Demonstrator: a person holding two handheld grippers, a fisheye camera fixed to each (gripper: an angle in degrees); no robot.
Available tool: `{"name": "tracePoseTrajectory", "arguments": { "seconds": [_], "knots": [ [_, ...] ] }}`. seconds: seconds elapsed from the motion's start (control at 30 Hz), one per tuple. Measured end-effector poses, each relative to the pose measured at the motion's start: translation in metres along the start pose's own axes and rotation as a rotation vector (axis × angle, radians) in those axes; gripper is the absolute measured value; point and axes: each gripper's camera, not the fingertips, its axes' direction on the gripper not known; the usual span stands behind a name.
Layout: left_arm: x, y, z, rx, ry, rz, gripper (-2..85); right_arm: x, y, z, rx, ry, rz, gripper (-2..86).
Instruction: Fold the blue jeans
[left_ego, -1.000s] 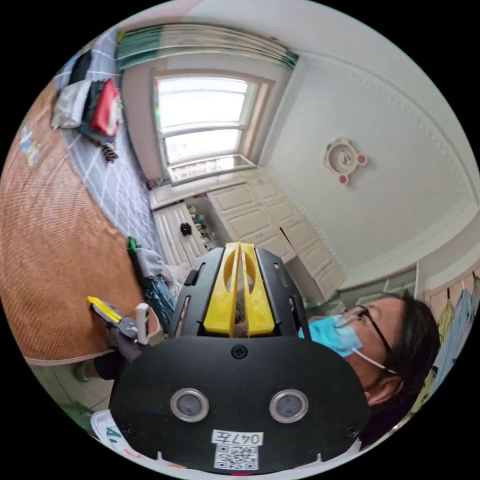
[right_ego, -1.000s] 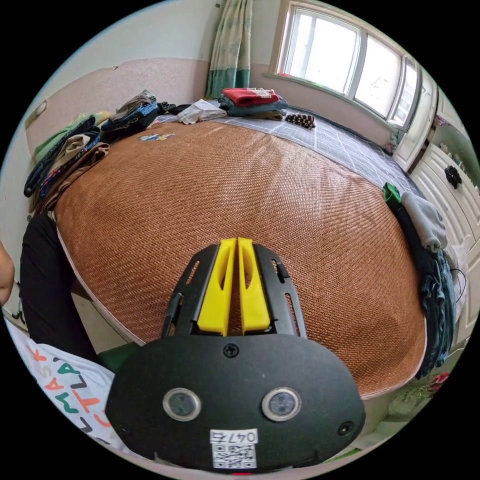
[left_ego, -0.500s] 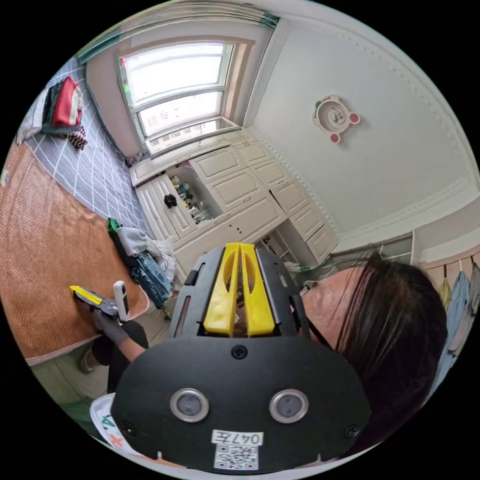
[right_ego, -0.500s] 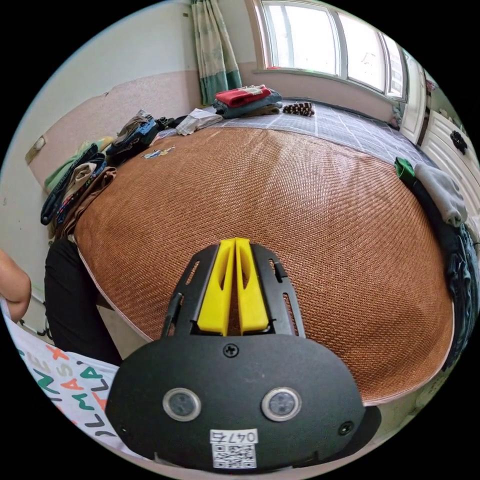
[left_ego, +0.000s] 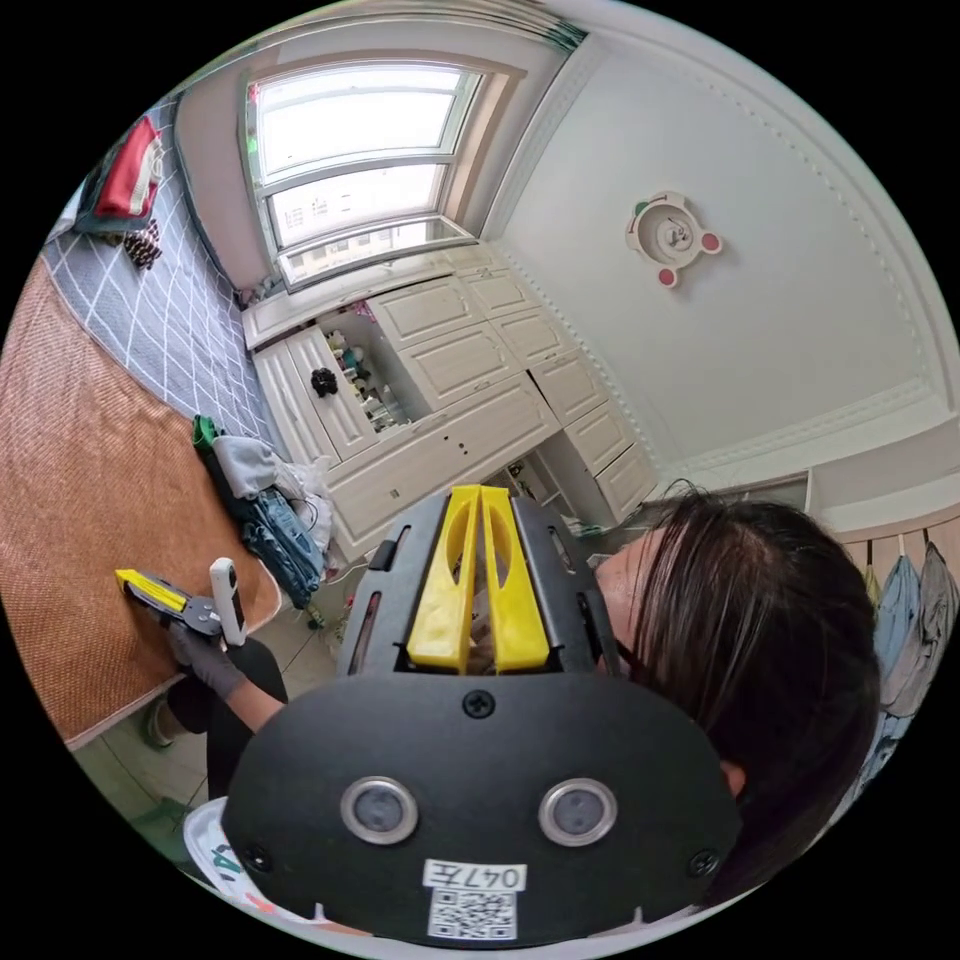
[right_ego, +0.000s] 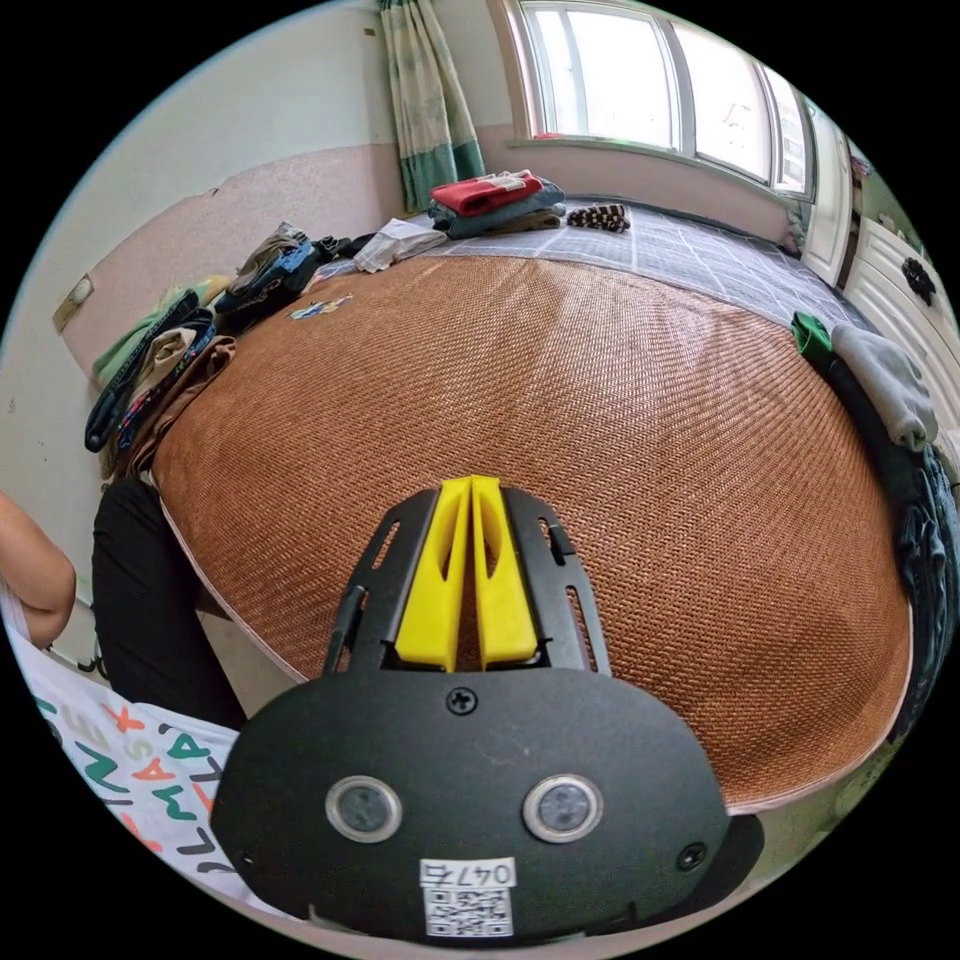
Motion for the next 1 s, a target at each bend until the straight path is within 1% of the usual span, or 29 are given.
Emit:
{"name": "tracePoseTrajectory", "arguments": {
  "seconds": [0.07, 0.13, 0.2, 0.23, 0.3, 0.33, 0.37, 0.4, 0.43, 0.47, 0.5, 0.53, 0.57, 0.6, 0.63, 0.7, 0.77, 0.83, 1.0],
  "knots": [
    [-0.006, -0.003, -0.001, 0.020, -0.025, -0.006, -1.0, 0.002, -0.003, 0.009, 0.001, -0.016, 0.008, -0.8],
    [-0.016, -0.007, -0.008, 0.047, -0.093, -0.017, -1.0, 0.003, -0.004, 0.016, 0.002, -0.025, 0.012, -0.8],
    [-0.032, -0.015, -0.023, 0.098, -0.280, 0.013, -1.0, 0.003, -0.006, 0.023, 0.003, -0.033, 0.016, -0.8],
    [-0.037, -0.017, -0.027, 0.108, -0.344, 0.021, -1.0, 0.003, -0.007, 0.028, 0.003, -0.037, 0.018, -0.8],
    [-0.059, -0.023, -0.047, 0.164, -0.612, 0.036, -1.0, 0.002, -0.009, 0.036, 0.003, -0.044, 0.022, -0.7],
    [-0.064, -0.024, -0.051, 0.180, -0.676, 0.047, -1.0, 0.002, -0.010, 0.042, 0.003, -0.049, 0.026, -0.6],
    [-0.070, -0.028, -0.055, 0.180, -0.810, 0.110, -1.0, 0.002, -0.011, 0.047, 0.004, -0.054, 0.029, -0.6],
    [-0.076, -0.032, -0.050, 0.121, -0.969, 0.190, -1.0, 0.001, -0.011, 0.050, 0.004, -0.056, 0.030, -0.6],
    [-0.080, -0.033, -0.046, 0.081, -1.053, 0.220, -1.0, 0.000, -0.012, 0.056, 0.004, -0.061, 0.032, -0.5],
    [-0.092, -0.033, -0.036, 0.001, -1.202, 0.245, -1.0, -0.001, -0.013, 0.061, 0.004, -0.064, 0.034, -0.5],
    [-0.105, -0.033, -0.025, -0.109, -1.291, 0.232, -1.0, -0.002, -0.013, 0.064, 0.004, -0.065, 0.034, -0.5],
    [-0.110, -0.033, -0.018, -0.175, -1.311, 0.222, -1.0, -0.004, -0.014, 0.070, 0.005, -0.065, 0.034, -0.5],
    [-0.117, -0.036, -0.005, -0.287, -1.335, 0.209, -1.0, -0.006, -0.014, 0.076, 0.007, -0.066, 0.034, -0.4],
    [-0.115, -0.038, 0.009, -0.343, -1.376, 0.217, -1.0, -0.007, -0.014, 0.079, 0.008, -0.067, 0.034, -0.4],
    [-0.113, -0.039, 0.015, -0.357, -1.403, 0.233, -1.0, -0.009, -0.015, 0.085, 0.008, -0.070, 0.035, -0.4],
    [-0.100, -0.044, 0.042, -0.390, -1.530, 0.291, -1.0, -0.011, -0.015, 0.095, 0.009, -0.076, 0.037, -0.5],
    [-0.094, -0.048, 0.059, -0.405, -1.570, 0.302, -1.0, -0.014, -0.015, 0.109, 0.009, -0.091, 0.044, -0.5],
    [-0.090, -0.052, 0.073, -0.420, -1.551, 0.292, -1.0, -0.016, -0.015, 0.120, 0.010, -0.104, 0.049, -0.5],
    [-0.083, -0.064, 0.092, -0.424, -1.483, 0.156, -1.0, -0.023, -0.012, 0.150, 0.014, -0.140, 0.065, -0.5]
  ]
}}
